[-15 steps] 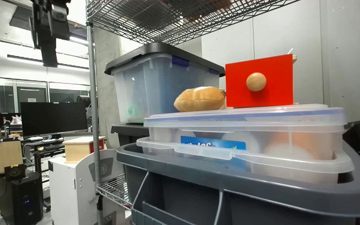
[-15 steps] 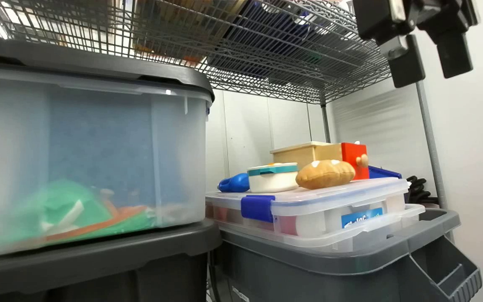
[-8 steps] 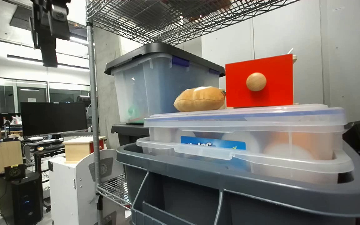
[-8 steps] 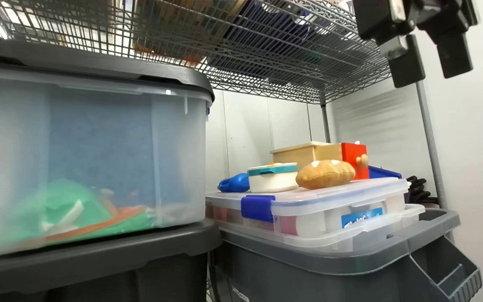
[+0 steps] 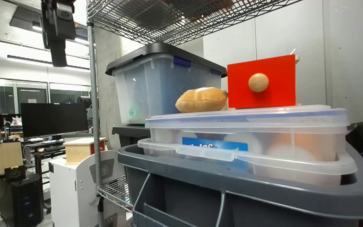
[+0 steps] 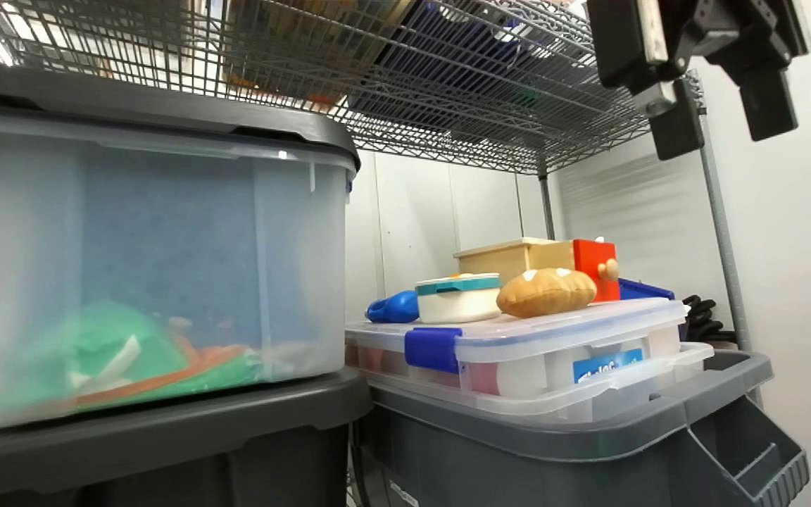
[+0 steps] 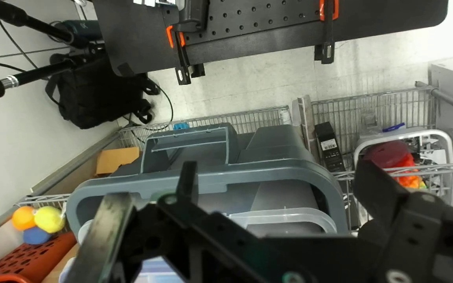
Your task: Pick up the bread and put it in the bowl
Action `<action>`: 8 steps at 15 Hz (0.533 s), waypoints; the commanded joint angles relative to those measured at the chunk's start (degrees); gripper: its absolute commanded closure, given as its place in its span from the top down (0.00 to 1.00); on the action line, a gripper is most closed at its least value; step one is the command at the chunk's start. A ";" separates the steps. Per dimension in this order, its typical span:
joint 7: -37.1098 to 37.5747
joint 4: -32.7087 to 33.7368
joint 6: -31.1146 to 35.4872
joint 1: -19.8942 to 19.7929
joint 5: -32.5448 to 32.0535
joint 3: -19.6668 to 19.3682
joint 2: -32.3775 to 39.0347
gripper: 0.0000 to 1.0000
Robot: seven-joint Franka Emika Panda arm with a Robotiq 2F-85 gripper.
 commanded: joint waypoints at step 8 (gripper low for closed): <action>1.51 5.01 6.75 -2.91 -2.56 -5.01 6.90 1.00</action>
